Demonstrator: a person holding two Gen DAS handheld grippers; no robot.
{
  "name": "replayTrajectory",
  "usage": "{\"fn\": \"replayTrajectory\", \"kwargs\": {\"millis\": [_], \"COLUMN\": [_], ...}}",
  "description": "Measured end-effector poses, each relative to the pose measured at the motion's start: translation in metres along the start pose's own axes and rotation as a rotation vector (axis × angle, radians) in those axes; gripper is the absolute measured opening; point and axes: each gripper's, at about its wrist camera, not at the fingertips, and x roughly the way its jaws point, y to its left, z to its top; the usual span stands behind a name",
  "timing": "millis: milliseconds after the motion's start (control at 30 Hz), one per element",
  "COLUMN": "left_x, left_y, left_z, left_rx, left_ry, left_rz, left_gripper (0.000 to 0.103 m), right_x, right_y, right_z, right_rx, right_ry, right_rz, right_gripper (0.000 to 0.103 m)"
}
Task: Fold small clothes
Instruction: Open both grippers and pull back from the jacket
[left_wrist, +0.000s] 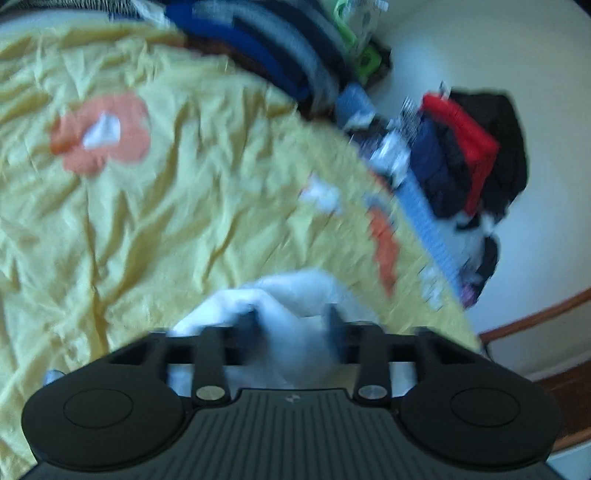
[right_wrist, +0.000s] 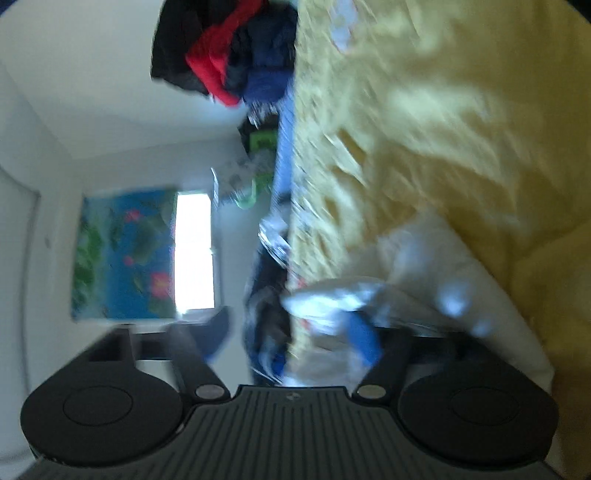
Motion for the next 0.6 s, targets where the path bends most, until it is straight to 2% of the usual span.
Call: {"fn": "replayTrajectory", "kwargs": {"millis": [33,67,133,200,267,333,367,433,533,600], "left_x": [-0.014,-0.03,-0.062,-0.083,-0.084,-0.064,-0.05,-0.02,0.032,0.063], "left_y": [-0.004,-0.009,-0.023,-0.042,-0.067,-0.093,-0.102,-0.113,-0.12,-0.115], "left_z": [0.003,0.004,0.001,-0.015,-0.048,-0.085,-0.099,-0.117,-0.116,-0.108], "left_rx": [0.004,0.019,0.094,0.231,0.456,0.714,0.805,0.933,0.997,1.013], "left_ry": [-0.052,-0.12,-0.25,-0.361,-0.457,-0.511,-0.528,-0.538,-0.448,-0.345], "left_rz": [-0.008,0.002,0.028,0.062,0.14,0.269,0.32,0.355,0.47,0.535], "left_gripper": [0.086,0.094,0.096,0.096,0.1,0.1,0.1,0.1,0.1,0.1], "right_x": [-0.004,-0.01,-0.018,-0.019,-0.007,0.017,0.031,0.047,0.085,0.102], "right_y": [0.012,0.029,0.058,0.085,0.104,0.109,0.107,0.101,0.08,0.066], "right_z": [0.0,-0.004,-0.015,-0.038,-0.069,-0.098,-0.108,-0.117,-0.116,-0.109], "right_rx": [-0.04,-0.101,-0.228,-0.431,-0.711,-0.954,-1.027,-1.095,-1.084,-1.067], "right_ry": [-0.013,-0.018,-0.011,0.011,0.014,0.002,0.009,0.05,0.113,0.119], "right_rz": [0.02,0.037,0.013,-0.083,-0.247,-0.398,-0.432,-0.452,-0.544,-0.64], "right_gripper": [0.085,0.086,0.086,0.085,0.086,0.087,0.088,0.094,0.094,0.092]}}
